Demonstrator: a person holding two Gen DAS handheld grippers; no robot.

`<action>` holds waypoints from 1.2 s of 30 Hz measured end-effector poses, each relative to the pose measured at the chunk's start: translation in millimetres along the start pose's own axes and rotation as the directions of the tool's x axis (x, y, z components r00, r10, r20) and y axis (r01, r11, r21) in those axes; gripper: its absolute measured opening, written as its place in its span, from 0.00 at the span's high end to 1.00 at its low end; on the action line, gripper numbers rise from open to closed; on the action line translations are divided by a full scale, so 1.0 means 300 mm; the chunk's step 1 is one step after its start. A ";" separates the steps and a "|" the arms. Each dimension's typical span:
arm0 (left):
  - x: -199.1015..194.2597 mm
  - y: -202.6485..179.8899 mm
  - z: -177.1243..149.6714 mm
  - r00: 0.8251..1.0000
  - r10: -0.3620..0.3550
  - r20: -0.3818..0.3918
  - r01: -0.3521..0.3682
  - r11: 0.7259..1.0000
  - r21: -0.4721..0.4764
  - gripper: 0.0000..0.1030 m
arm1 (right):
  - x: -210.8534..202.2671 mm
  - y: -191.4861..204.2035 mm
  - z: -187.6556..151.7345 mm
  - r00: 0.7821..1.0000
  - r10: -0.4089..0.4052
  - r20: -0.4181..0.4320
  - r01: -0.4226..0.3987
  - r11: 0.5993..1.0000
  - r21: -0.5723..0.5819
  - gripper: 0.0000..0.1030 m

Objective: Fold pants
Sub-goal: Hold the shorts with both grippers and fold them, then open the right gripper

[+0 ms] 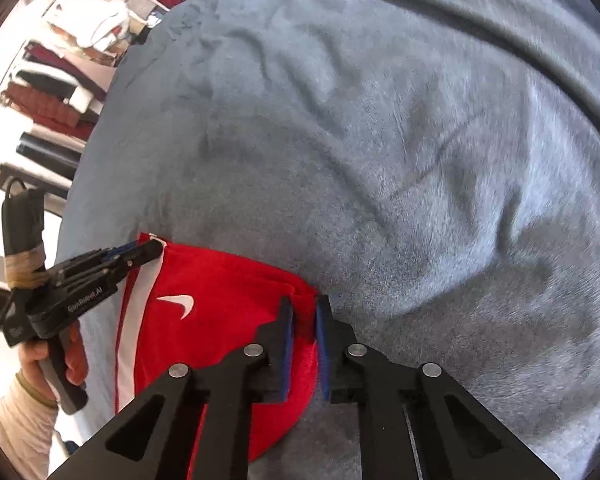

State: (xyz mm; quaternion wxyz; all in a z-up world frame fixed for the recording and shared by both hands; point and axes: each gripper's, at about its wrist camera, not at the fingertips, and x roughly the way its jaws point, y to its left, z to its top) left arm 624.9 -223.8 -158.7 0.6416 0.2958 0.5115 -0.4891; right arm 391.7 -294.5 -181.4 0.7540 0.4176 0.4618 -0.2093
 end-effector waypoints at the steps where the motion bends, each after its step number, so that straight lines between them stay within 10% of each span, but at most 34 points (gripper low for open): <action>1: -0.012 -0.005 0.002 1.000 0.004 0.007 -0.004 1.000 0.001 0.89 | -0.012 0.006 0.000 1.000 -0.004 0.009 0.004 1.000 -0.012 0.89; 24: -0.274 -0.049 -0.093 0.990 0.113 0.089 -0.115 0.993 0.012 0.89 | -0.271 0.192 -0.062 0.993 0.038 0.113 -0.008 0.966 -0.257 0.90; 36: -0.205 -0.017 -0.090 0.990 0.134 0.044 -0.134 0.991 -0.007 0.89 | -0.148 0.123 -0.034 0.995 0.071 0.075 -0.055 0.980 -0.190 0.90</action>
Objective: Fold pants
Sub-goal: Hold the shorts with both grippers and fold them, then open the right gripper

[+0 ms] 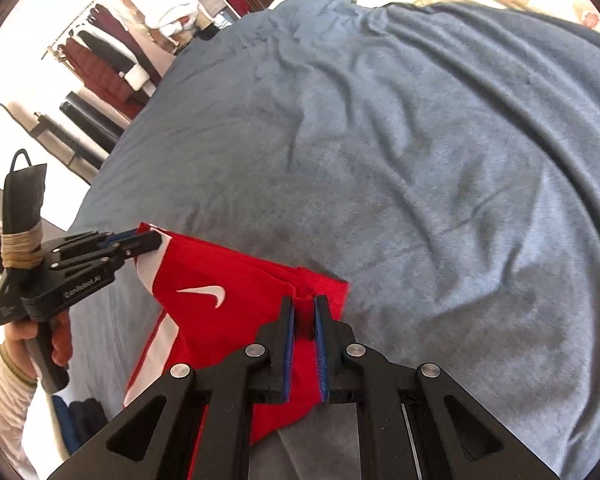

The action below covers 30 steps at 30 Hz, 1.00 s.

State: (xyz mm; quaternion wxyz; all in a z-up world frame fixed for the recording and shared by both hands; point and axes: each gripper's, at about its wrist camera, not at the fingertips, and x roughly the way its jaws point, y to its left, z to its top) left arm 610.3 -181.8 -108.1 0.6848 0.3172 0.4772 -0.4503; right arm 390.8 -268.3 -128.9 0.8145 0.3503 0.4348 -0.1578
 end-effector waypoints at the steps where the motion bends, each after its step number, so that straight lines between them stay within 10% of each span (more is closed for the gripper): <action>1: 0.010 0.003 0.000 1.000 -0.001 -0.007 0.001 1.000 -0.003 0.89 | 0.012 -0.002 0.000 1.000 0.007 -0.006 -0.007 1.000 0.001 0.90; 30: 0.145 0.033 -0.041 0.997 0.004 -0.076 -0.006 1.000 -0.029 0.89 | 0.197 -0.113 0.007 0.996 0.015 -0.086 -0.008 0.997 0.080 0.67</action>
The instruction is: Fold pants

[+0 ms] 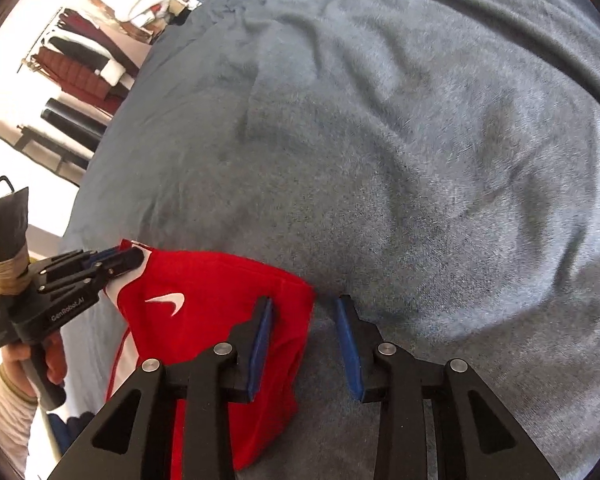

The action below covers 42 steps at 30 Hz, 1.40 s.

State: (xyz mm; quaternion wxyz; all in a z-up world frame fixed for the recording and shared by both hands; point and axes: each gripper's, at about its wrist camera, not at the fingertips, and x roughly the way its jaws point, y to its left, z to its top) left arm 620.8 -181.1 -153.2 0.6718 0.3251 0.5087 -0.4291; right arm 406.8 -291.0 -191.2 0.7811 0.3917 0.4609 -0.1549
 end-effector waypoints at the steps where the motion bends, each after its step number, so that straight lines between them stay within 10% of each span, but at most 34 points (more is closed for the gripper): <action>1: 0.003 0.001 0.001 1.000 -0.001 -0.001 0.001 1.000 -0.003 0.89 | 0.005 -0.001 0.001 1.000 0.002 -0.002 -0.002 1.000 -0.001 0.67; 9: -0.008 0.000 0.013 1.000 -0.004 0.007 0.004 1.000 -0.005 0.89 | 0.021 0.013 0.003 1.000 0.004 -0.015 -0.004 1.000 -0.016 0.89; 25: -0.253 -0.038 -0.032 0.994 0.027 0.107 -0.031 0.999 0.040 0.89 | -0.288 0.225 -0.039 0.985 -0.060 0.159 0.105 0.951 -0.290 0.90; 42: -0.366 -0.034 -0.270 0.996 0.026 0.088 -0.031 0.998 0.058 0.89 | -0.337 0.404 -0.220 0.993 -0.011 0.119 0.063 0.893 -0.445 0.91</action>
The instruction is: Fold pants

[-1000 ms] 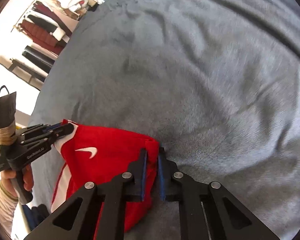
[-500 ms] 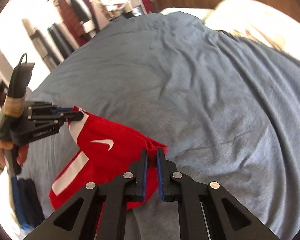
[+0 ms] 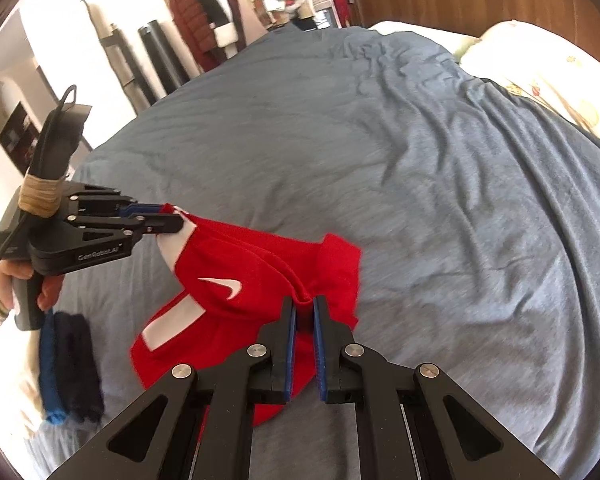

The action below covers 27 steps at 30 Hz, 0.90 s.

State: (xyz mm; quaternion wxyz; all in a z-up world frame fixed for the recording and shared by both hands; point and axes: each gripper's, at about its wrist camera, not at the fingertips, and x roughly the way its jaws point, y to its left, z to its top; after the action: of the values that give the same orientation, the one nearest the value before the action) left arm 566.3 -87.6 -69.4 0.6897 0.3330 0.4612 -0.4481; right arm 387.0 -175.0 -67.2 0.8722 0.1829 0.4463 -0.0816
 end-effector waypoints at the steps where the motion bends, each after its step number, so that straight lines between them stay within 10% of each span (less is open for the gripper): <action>1: -0.002 -0.008 -0.010 1.000 -0.006 -0.006 0.006 1.000 0.018 0.89 | -0.002 0.016 -0.011 1.000 0.007 -0.008 -0.007 1.000 -0.010 0.91; 27: -0.028 -0.118 -0.309 0.983 0.063 -0.174 -0.006 0.950 0.312 0.87 | 0.069 0.233 -0.374 0.957 0.071 -0.281 -0.109 0.986 -0.125 0.91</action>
State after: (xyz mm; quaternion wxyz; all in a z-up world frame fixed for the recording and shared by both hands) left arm 500.7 -17.5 -95.7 0.5915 0.4846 0.4403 -0.4705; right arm 336.5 -66.3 -126.8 0.8151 0.1515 0.5590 0.0158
